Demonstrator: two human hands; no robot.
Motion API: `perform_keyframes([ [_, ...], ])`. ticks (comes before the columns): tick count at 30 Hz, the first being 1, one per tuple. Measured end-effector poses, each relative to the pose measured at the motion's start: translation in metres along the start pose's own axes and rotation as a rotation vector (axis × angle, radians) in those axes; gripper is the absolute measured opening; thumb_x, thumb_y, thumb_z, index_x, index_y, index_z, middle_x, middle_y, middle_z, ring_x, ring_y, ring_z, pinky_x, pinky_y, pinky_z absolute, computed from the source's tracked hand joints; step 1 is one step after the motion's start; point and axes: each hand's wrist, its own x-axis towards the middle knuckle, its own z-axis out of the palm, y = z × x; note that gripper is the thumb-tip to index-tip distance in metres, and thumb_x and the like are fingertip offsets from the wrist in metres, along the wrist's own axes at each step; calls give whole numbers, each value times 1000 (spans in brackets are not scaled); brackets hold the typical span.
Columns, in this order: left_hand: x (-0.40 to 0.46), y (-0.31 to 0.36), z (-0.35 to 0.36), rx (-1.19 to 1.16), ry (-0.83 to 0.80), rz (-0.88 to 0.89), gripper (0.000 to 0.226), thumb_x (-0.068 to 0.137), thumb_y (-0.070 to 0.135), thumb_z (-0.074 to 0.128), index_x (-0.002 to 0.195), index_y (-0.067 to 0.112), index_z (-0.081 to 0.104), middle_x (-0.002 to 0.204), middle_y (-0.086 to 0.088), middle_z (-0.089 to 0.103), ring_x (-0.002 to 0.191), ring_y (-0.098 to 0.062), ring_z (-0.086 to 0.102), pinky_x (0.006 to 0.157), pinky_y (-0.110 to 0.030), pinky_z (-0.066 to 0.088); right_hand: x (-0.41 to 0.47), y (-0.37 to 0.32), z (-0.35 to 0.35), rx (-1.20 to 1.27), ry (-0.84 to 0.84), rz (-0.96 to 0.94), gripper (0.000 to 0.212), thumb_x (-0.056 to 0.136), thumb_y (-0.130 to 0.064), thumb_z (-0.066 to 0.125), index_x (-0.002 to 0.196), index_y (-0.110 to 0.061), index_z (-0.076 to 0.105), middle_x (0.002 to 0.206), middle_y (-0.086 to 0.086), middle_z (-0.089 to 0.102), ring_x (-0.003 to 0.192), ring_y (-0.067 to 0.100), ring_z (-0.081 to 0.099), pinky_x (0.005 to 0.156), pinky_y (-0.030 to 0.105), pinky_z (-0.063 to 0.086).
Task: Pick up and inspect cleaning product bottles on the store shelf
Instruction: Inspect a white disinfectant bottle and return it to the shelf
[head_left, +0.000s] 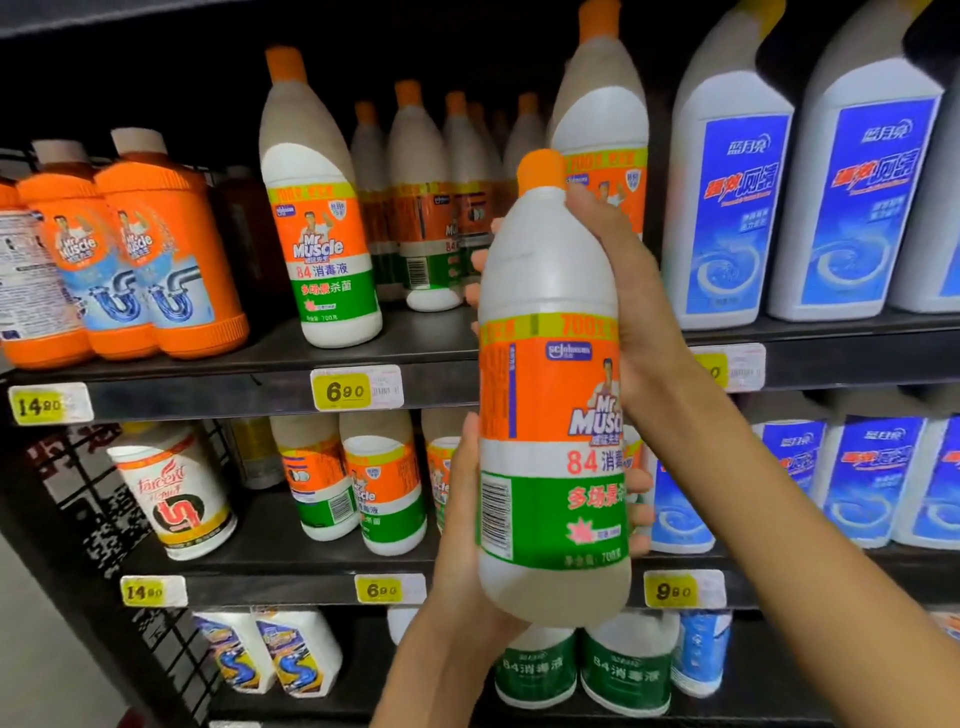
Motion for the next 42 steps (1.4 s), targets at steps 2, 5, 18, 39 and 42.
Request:
perform_keyframes([
  [2, 1, 11, -16, 152, 116, -28, 65, 83, 64, 50, 127, 17, 61, 126, -11, 63, 119, -26, 58, 99, -40, 47, -1, -6, 0, -104, 39, -25, 42, 85, -36, 64, 119, -12, 56, 94, 10, 69, 86, 24, 69, 78, 42, 56],
  [5, -3, 26, -26, 342, 155, 57, 74, 79, 72, 46, 129, 19, 58, 132, -10, 59, 126, -26, 53, 109, -49, 36, -4, -11, 1, -343, 85, -134, 28, 84, -39, 64, 103, -18, 64, 90, 4, 72, 85, 19, 71, 71, 32, 55],
  [18, -14, 18, 2, 234, 99, 41, 71, 53, 68, 77, 113, 30, 69, 119, -10, 68, 107, -27, 65, 93, -45, 52, -1, -15, 7, 10, -59, 52, 34, 88, -40, 55, 108, -13, 54, 89, 9, 68, 82, 22, 69, 83, 45, 56],
  [39, -4, 15, 11, -32, -10, -64, 86, 75, 71, 55, 126, 2, 52, 100, -21, 63, 81, -34, 64, 72, -41, 54, -9, -16, 13, -154, 86, 73, 51, 84, -37, 65, 122, -5, 57, 101, 12, 69, 94, 25, 68, 75, 37, 56],
  [42, -3, 9, 12, -124, -56, -132, 84, 87, 71, 30, 127, -1, 47, 101, -22, 61, 82, -35, 64, 74, -42, 54, -8, -13, 14, -111, 84, 75, 73, 75, -35, 68, 136, -1, 45, 130, 24, 55, 113, 38, 57, 91, 47, 51],
])
